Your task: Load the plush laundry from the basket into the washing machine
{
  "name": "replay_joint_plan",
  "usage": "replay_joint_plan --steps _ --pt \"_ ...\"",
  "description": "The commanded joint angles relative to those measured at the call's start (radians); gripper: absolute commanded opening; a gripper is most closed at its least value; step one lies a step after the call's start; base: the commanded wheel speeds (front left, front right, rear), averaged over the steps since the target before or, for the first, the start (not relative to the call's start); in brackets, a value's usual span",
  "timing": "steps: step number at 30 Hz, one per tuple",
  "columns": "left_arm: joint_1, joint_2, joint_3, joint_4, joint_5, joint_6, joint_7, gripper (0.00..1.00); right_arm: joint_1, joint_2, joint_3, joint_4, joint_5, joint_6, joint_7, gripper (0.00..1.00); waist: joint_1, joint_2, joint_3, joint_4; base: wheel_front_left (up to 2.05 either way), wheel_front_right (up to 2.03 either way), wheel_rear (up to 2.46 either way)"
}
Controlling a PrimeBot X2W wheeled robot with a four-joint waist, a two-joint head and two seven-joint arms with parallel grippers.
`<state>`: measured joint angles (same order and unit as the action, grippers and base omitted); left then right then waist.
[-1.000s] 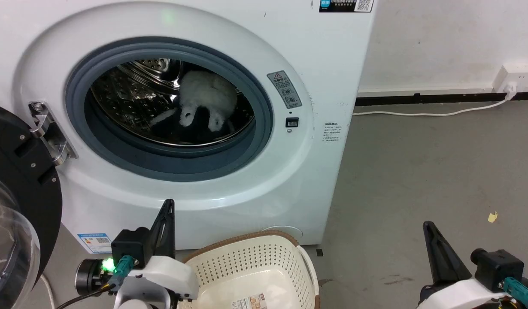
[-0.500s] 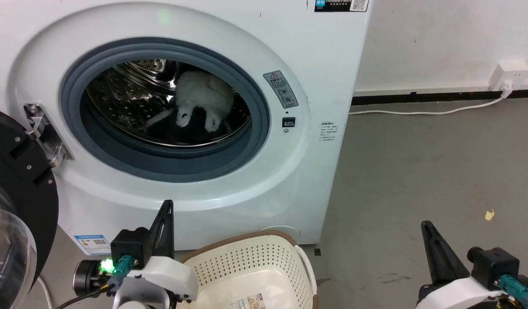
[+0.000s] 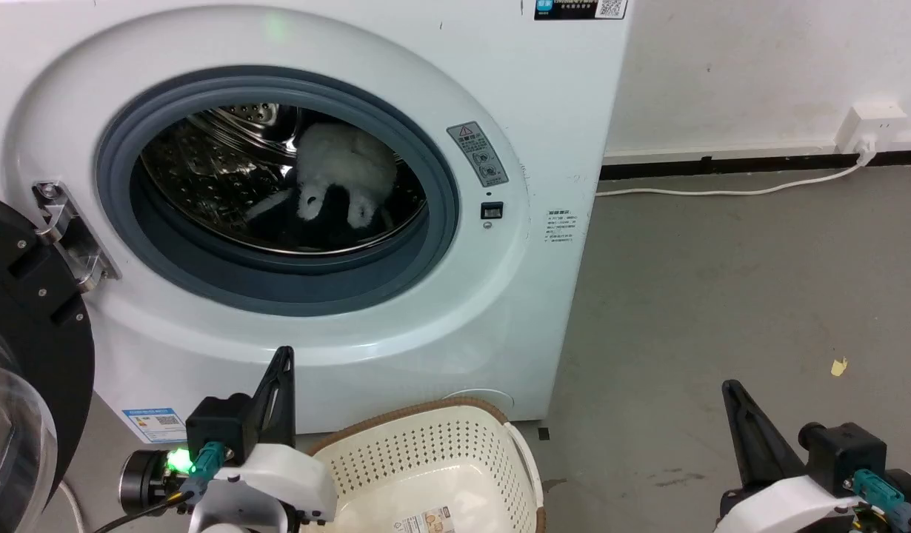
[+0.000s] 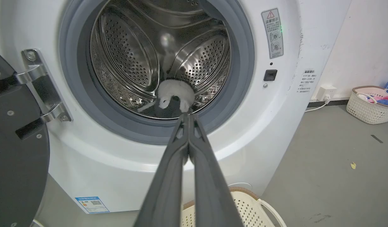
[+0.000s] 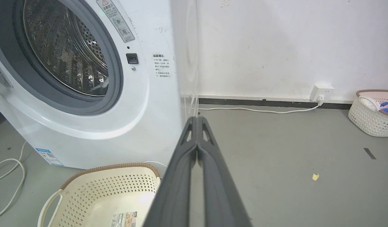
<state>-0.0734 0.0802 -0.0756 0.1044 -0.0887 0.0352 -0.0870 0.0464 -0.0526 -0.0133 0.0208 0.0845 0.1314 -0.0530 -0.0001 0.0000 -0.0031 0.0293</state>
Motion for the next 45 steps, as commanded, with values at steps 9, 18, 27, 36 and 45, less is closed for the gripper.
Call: replay_joint_plan --steps 9,18,27,36,45 --pt "0.031 -0.008 0.021 -0.028 0.026 -0.010 0.021 0.00 -0.027 0.002 0.004 -0.009 -0.023 -0.001 0.014 0.00 0.0001 0.0000 0.001 -0.006 0.00 0.00 0.00" --pt "0.043 -0.014 0.036 -0.049 0.044 -0.017 0.040 0.00 -0.032 0.002 0.007 -0.012 -0.040 -0.001 0.024 0.00 0.0001 0.0000 0.001 -0.013 0.00 0.00 0.00" --pt "0.054 -0.020 0.051 -0.070 0.061 -0.024 0.058 0.00 -0.038 0.002 0.009 -0.016 -0.057 -0.001 0.035 0.00 0.0001 0.0000 0.002 -0.019 0.00 0.00 0.00" --pt "0.069 -0.028 0.070 -0.096 0.082 -0.032 0.080 0.00 -0.044 0.002 0.012 -0.020 -0.078 -0.001 0.049 0.00 0.0001 0.0000 0.003 -0.027 0.00 0.00 0.00" --pt "0.073 -0.030 0.076 -0.104 0.089 -0.035 0.087 0.00 -0.046 0.002 0.013 -0.021 -0.084 -0.001 0.053 0.00 0.0001 0.0000 0.003 -0.029 0.00 0.00 0.00"
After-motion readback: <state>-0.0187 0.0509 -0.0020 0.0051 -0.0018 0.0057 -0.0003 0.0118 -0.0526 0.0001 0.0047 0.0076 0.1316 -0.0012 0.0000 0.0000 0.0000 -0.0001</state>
